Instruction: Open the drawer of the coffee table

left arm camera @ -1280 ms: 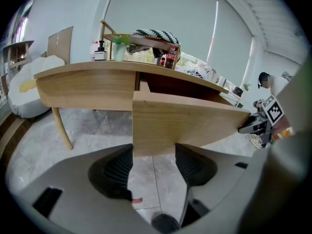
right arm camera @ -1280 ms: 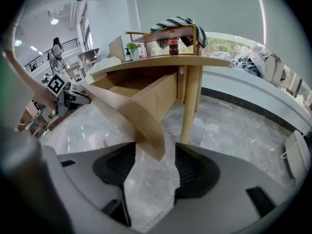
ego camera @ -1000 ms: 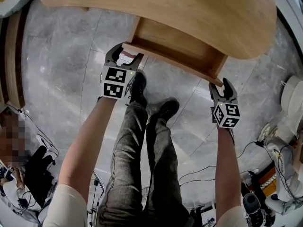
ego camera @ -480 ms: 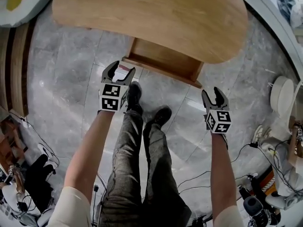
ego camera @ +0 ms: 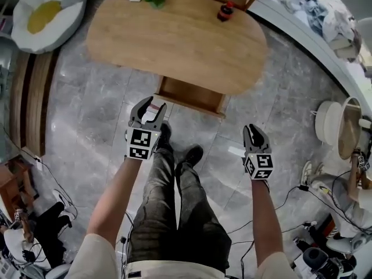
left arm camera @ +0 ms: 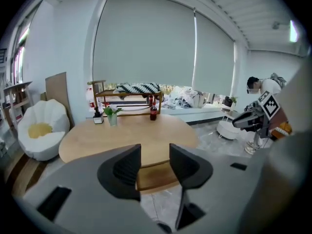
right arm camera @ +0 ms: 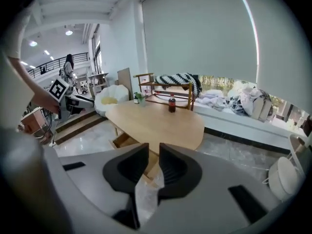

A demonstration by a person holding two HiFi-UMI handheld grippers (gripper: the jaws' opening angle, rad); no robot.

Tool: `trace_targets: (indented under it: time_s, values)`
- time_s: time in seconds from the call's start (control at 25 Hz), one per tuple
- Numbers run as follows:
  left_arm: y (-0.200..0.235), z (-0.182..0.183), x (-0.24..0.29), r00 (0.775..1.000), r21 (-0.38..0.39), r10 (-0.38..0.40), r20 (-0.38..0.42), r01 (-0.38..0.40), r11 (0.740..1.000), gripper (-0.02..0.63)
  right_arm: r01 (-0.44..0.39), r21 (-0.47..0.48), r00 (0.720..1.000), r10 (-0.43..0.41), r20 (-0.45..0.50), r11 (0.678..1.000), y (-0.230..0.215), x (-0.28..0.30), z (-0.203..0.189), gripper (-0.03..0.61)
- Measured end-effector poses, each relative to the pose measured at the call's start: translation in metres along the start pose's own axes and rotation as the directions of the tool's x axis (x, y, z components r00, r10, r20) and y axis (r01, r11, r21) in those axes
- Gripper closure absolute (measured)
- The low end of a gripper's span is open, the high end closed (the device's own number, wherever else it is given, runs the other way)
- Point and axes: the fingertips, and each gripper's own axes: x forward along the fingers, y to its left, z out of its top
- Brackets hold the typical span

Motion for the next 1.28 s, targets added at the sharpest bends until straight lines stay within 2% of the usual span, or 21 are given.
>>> trace_targets:
  time_s: [0.16, 0.4, 0.52, 0.64, 0.8, 1.0, 1.28]
  values:
    - [-0.018, 0.054, -0.044, 0.999, 0.008, -0.004, 0.034, 0.003, 1.000, 0.437, -0.001, -0.017, 0.998, 0.002, 0.057, 1.000, 0.007, -0.051, 0.055, 0.532]
    - [-0.053, 0.126, -0.110, 0.995, -0.003, -0.003, 0.100, 0.003, 1.000, 0.497, -0.003, -0.008, 0.992, 0.004, 0.128, 1.000, 0.017, -0.118, 0.112, 0.552]
    - [-0.071, 0.157, -0.141, 0.991, 0.041, -0.016, 0.133, 0.011, 0.999, 0.518, 0.006, 0.032, 0.984, -0.012, 0.176, 0.999, 0.020, -0.150, 0.139, 0.558]
    - [-0.078, 0.179, -0.166, 0.989, 0.062, -0.006, 0.149, -0.003, 0.998, 0.541, 0.006, 0.033, 0.976, -0.013, 0.218, 0.999, 0.028, -0.175, 0.164, 0.560]
    - [-0.080, 0.198, -0.196, 0.987, 0.023, 0.013, 0.163, -0.017, 1.000, 0.568, 0.000, 0.012, 0.971, -0.002, 0.241, 1.000, 0.042, -0.201, 0.181, 0.560]
    - [-0.080, 0.203, -0.240, 0.986, -0.056, -0.013, 0.166, 0.022, 0.998, 0.588, 0.031, 0.028, 0.968, -0.036, 0.246, 0.999, 0.051, -0.232, 0.185, 0.560]
    - [-0.049, 0.202, -0.303, 0.977, -0.035, -0.017, 0.212, 0.025, 0.999, 0.592, 0.073, -0.003, 0.956, -0.069, 0.284, 0.997, 0.096, -0.268, 0.198, 0.560]
